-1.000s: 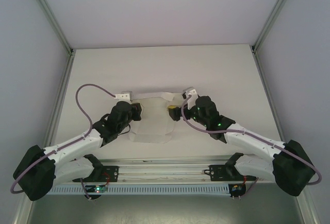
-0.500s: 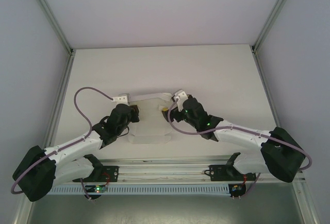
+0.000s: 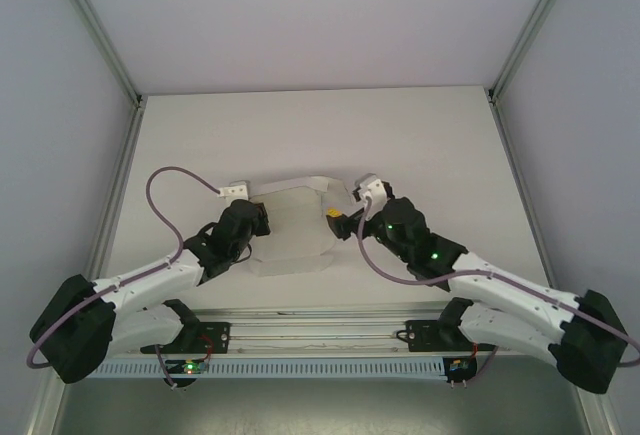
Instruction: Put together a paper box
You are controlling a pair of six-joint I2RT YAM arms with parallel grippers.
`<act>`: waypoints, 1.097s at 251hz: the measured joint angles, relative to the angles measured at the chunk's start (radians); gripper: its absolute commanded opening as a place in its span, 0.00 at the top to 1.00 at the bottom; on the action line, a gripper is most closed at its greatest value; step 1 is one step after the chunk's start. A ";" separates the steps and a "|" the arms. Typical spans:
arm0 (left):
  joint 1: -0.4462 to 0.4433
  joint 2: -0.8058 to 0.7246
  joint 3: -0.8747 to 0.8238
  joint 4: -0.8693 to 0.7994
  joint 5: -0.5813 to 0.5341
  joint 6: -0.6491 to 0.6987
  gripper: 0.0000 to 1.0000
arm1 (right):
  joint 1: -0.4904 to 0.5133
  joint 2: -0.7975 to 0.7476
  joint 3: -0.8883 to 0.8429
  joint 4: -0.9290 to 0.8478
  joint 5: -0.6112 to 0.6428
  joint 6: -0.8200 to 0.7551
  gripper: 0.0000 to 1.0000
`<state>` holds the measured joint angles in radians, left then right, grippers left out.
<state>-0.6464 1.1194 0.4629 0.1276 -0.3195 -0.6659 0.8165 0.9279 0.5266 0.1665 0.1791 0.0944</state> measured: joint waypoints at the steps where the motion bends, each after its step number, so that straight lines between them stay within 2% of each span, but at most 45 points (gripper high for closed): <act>1: 0.000 0.000 0.000 0.000 0.000 0.000 1.00 | -0.002 -0.004 -0.001 -0.001 -0.001 0.000 0.02; 16: 0.000 0.003 0.002 -0.005 0.000 0.005 1.00 | -0.050 -0.064 -0.015 -0.022 -0.031 0.011 0.02; 49: 0.000 0.003 0.002 -0.007 0.005 0.014 1.00 | -0.236 -0.175 -0.047 -0.037 -0.100 0.064 0.02; 79: 0.000 0.003 0.002 -0.007 0.031 0.031 1.00 | -0.416 -0.196 -0.050 -0.032 -0.228 0.116 0.11; 103: 0.000 0.003 0.002 -0.007 0.057 0.043 1.00 | -0.494 -0.146 -0.050 -0.008 -0.360 0.141 0.18; 122: 0.000 0.003 0.002 -0.007 0.074 0.053 1.00 | -0.505 -0.072 -0.049 0.009 -0.455 0.145 0.23; 142: 0.000 0.003 0.002 -0.007 0.086 0.060 1.00 | -0.505 0.018 -0.044 0.013 -0.555 0.147 0.32; 189: 0.000 0.003 0.002 -0.007 0.099 0.068 1.00 | -0.482 0.199 0.002 0.029 -0.761 0.130 0.37; 233: 0.000 0.003 0.005 -0.007 0.099 0.074 1.00 | -0.419 0.257 0.031 0.055 -0.869 0.096 0.40; 275: 0.001 0.003 0.007 -0.007 0.099 0.077 1.00 | -0.373 0.293 0.050 0.063 -0.915 0.069 0.41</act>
<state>-0.6456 1.1225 0.4702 0.1207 -0.2203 -0.5892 0.4435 1.2209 0.5770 0.2298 -0.7361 0.1638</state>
